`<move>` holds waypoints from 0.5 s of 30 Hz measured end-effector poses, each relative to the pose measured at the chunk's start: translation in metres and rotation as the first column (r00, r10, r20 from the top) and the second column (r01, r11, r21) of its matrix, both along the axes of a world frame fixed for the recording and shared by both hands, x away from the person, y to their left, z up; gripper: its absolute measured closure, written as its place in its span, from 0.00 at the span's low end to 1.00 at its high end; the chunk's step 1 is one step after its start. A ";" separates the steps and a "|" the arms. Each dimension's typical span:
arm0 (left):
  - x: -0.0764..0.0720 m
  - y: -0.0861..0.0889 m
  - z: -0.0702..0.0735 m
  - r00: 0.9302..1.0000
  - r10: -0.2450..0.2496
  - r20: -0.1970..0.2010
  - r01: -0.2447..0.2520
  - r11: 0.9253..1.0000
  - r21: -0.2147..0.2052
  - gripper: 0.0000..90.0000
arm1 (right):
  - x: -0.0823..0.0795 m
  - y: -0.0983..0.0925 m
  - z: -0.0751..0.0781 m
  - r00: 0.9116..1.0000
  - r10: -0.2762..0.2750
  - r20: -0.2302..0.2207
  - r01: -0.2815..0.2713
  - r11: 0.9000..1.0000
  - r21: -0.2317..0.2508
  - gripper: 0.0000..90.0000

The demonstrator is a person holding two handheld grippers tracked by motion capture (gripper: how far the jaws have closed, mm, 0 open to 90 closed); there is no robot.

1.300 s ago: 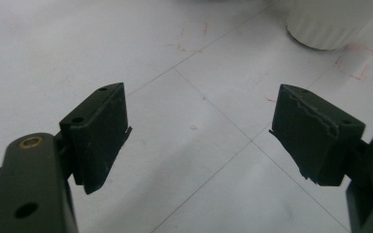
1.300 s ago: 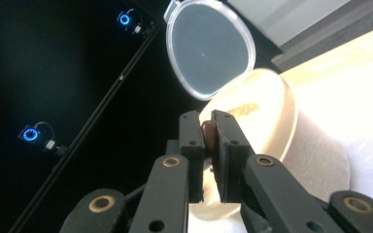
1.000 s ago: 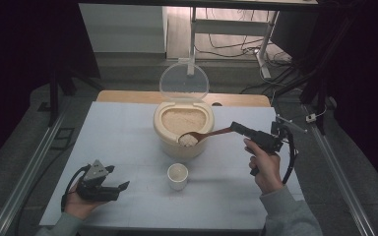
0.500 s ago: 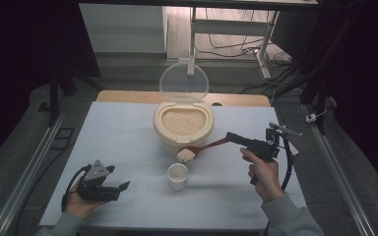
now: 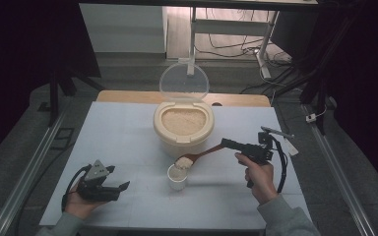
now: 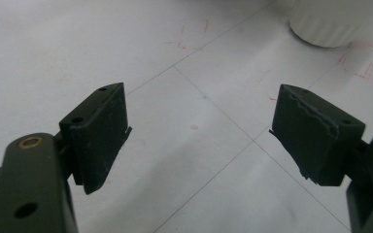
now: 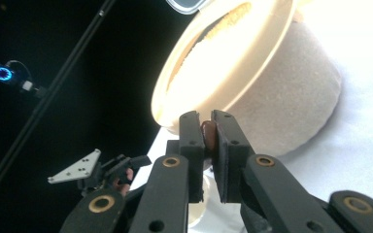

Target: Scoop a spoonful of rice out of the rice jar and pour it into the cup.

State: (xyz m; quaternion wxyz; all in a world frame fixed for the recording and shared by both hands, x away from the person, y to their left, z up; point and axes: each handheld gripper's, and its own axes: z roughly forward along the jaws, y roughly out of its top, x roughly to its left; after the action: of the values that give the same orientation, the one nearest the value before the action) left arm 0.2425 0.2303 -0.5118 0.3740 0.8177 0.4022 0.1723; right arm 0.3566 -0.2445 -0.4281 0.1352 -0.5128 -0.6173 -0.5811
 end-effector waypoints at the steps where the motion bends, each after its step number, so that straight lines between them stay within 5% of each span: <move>1: 0.000 0.000 0.000 1.000 0.000 0.000 0.000 1.000 0.000 0.23 | 0.001 0.001 -0.001 1.000 -0.002 -0.001 0.002 1.000 -0.006 0.92; 15: 0.000 0.000 -0.001 1.000 0.000 -0.002 0.000 1.000 0.000 0.22 | 0.003 0.016 0.000 0.999 0.023 0.028 -0.019 0.993 -0.114 0.92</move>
State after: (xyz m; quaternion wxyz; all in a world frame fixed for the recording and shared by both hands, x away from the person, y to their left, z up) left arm 0.2426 0.2306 -0.5126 0.3735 0.8180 0.4025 0.1714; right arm 0.3591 -0.2280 -0.4279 0.1027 -0.5046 -0.6567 -0.5510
